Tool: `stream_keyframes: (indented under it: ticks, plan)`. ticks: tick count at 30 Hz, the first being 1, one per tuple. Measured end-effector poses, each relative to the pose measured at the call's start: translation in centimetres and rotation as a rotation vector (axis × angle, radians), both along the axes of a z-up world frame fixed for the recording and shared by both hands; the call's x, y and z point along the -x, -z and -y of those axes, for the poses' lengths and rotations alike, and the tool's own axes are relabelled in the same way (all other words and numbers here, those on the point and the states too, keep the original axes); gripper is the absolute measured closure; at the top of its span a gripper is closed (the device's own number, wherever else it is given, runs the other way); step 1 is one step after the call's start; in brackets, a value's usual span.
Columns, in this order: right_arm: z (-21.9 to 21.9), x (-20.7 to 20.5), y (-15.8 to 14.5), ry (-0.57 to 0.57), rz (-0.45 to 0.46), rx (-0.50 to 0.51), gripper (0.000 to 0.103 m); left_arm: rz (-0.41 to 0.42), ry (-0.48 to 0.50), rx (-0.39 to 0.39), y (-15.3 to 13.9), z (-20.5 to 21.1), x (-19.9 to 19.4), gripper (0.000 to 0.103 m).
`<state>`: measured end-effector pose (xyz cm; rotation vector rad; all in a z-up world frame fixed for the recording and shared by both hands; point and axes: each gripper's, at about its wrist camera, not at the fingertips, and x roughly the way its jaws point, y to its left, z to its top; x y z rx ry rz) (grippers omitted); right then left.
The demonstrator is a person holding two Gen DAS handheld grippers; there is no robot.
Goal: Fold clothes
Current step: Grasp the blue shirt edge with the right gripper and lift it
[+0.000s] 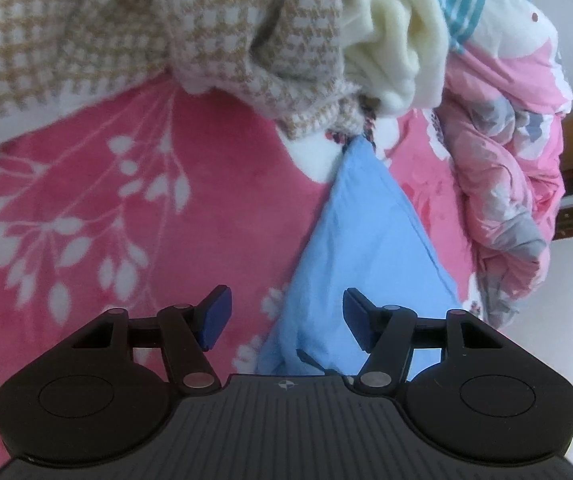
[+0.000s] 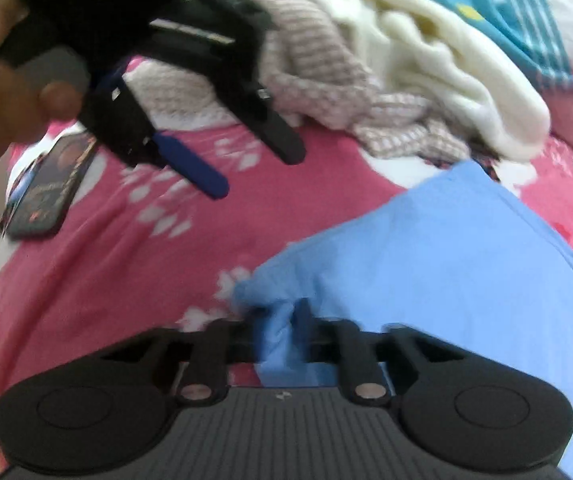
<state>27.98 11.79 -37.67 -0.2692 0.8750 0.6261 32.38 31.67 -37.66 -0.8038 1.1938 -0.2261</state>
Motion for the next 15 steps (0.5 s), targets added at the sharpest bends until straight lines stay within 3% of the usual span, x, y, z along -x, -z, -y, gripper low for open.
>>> stream_keyframes:
  ticks: [9, 15]
  plan:
    - [1.1, -0.4, -3.3, 0.154, 0.006, -0.090, 0.099, -0.049, 0.130, 0.112, 2.2, 2.6, -4.4, 0.036]
    - [2.2, -0.3, -5.3, 0.190, 0.039, -0.095, 0.099, -0.083, 0.154, 0.160, 4.4, 5.1, -8.8, 0.036]
